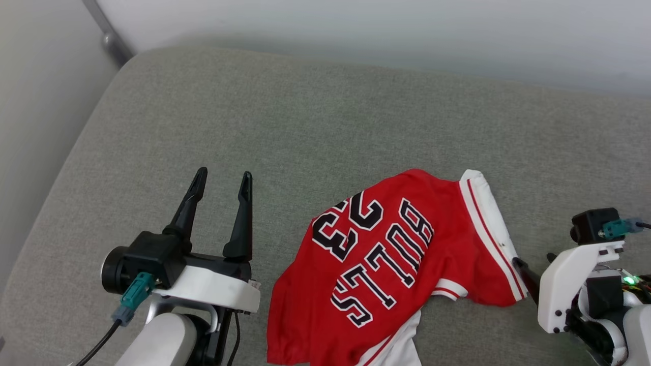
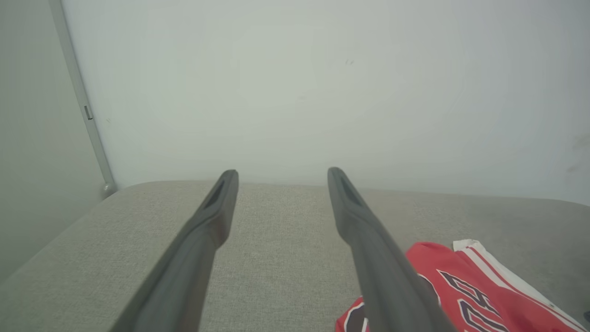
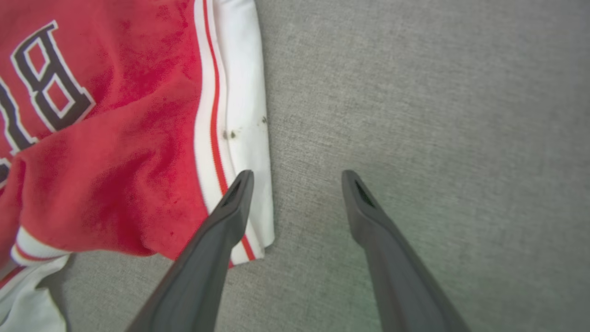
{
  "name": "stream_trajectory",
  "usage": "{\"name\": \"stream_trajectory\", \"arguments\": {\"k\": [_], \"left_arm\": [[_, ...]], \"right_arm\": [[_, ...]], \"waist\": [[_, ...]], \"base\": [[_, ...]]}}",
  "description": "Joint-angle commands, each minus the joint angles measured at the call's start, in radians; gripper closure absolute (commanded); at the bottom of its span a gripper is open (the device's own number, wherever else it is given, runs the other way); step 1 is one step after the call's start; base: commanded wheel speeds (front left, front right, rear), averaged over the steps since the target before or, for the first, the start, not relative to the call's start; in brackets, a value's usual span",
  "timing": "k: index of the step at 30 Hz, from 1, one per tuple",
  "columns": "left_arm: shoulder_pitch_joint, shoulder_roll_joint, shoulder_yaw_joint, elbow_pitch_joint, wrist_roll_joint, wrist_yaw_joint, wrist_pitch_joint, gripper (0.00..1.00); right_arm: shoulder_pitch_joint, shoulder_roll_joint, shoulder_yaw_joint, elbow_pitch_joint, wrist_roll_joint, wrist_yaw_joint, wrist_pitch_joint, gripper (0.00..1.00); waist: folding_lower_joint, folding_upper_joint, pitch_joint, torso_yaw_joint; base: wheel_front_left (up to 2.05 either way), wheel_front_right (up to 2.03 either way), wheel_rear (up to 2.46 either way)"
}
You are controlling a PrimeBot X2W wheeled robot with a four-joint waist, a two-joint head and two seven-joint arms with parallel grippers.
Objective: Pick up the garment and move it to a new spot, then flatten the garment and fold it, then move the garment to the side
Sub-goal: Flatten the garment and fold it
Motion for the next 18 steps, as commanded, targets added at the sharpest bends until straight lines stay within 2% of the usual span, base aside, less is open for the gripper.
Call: {"name": "stream_trajectory", "arguments": {"k": [1, 7, 8, 9, 11, 12, 13, 18], "left_arm": [[-0.01, -0.003, 0.003, 0.001, 0.009, -0.004, -0.007, 0.0], [-0.005, -0.033, 0.024, 0.03, 0.023, -0.032, -0.006, 0.0], [-0.003, -0.038, 0.026, 0.035, 0.025, -0.038, -0.006, 0.0], [-0.001, -0.042, 0.029, 0.04, 0.028, -0.041, -0.006, 0.0], [0.001, -0.047, 0.035, 0.053, 0.032, -0.05, -0.006, 0.0], [0.004, -0.049, 0.038, 0.058, 0.034, -0.054, -0.006, 0.0], [0.008, -0.05, 0.04, 0.063, 0.036, -0.056, -0.006, 0.0], [0.028, -0.051, 0.044, 0.086, 0.039, -0.063, -0.006, 0.0]], "right_arm": [[-0.016, -0.007, 0.003, 0.001, 0.004, 0.0, 0.001, 0.0], [-0.027, -0.022, 0.078, 0.091, 0.043, 0.0, 0.157, 0.0], [-0.024, -0.021, 0.082, 0.11, 0.053, 0.0, 0.181, 0.04], [-0.021, -0.008, 0.081, 0.127, 0.071, 0.0, 0.208, 0.55], [-0.025, -0.001, 0.098, 0.134, 0.088, 0.0, 0.238, 0.8], [-0.034, -0.001, 0.1, 0.131, 0.096, 0.0, 0.237, 0.96], [-0.046, -0.002, 0.1, 0.124, 0.098, 0.0, 0.233, 1.0], [-0.119, -0.045, 0.104, 0.059, 0.072, 0.0, 0.169, 1.0]], "waist": [[-0.0001, 0.0, 0.032, 0.029], [-0.0001, 0.0, 0.048, 0.035], [-0.0001, 0.0, 0.048, 0.035], [-0.0001, 0.0, 0.046, 0.035], [-0.0001, 0.0, 0.041, 0.035], [-0.0001, 0.0, 0.036, 0.033], [-0.0001, 0.0, 0.031, 0.03], [-0.0001, 0.0, -0.007, 0.006]], "base": [[0.0, 0.0, 0.0], [0.0, 0.0, 0.0], [0.0, 0.0, 0.0], [0.0, 0.0, 0.0], [0.0, 0.0, 0.0], [0.0, 0.0, 0.0], [0.0, 0.0, 0.0], [0.0, 0.0, 0.0]]}}
